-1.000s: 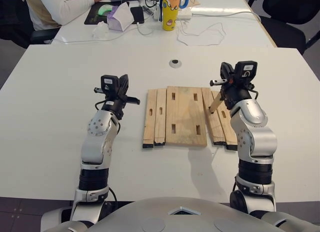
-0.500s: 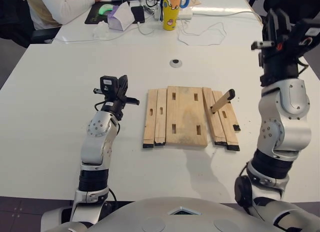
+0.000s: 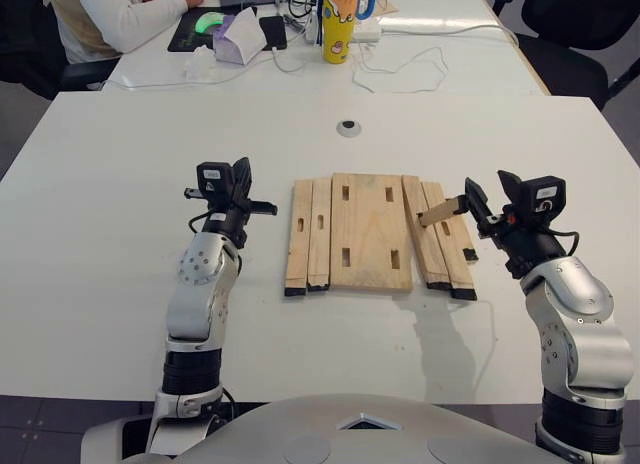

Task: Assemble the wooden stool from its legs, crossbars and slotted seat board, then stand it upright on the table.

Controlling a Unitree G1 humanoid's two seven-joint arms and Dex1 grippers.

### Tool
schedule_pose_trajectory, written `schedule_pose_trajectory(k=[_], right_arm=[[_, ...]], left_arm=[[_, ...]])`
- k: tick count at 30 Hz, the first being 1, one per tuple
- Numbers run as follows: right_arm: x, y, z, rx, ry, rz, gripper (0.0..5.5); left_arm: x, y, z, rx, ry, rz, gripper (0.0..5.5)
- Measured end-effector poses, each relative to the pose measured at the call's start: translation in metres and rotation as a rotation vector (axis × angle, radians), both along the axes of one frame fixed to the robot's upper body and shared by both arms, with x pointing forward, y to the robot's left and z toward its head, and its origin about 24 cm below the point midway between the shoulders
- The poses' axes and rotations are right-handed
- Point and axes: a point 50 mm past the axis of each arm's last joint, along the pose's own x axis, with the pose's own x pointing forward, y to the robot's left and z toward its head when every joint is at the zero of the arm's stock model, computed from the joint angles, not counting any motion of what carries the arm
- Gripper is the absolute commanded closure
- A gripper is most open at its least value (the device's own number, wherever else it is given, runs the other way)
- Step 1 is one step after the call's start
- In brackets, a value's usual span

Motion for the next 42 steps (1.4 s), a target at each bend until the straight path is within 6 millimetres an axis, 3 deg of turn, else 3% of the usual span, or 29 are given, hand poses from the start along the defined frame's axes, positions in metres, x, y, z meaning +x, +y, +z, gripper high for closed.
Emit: schedule_pose_trajectory(k=[9, 31, 42], right_arm=[[0.014, 0.008, -0.001, 0.013, 0.033, 0.029, 3.01], [0.074, 0.017, 0.012, 0.038, 0.124, -0.019, 3.01], [0.099, 0.019, 0.009, 0.046, 0.068, -0.07, 3.01]], left_arm=[[-0.001, -0.003, 0.0, -0.013, -0.001, 0.003, 5.5], [-0.001, -0.008, 0.0, -0.024, -0.002, -0.013, 5.5], [-0.001, -0.009, -0.001, -0.019, 0.002, -0.035, 5.5]])
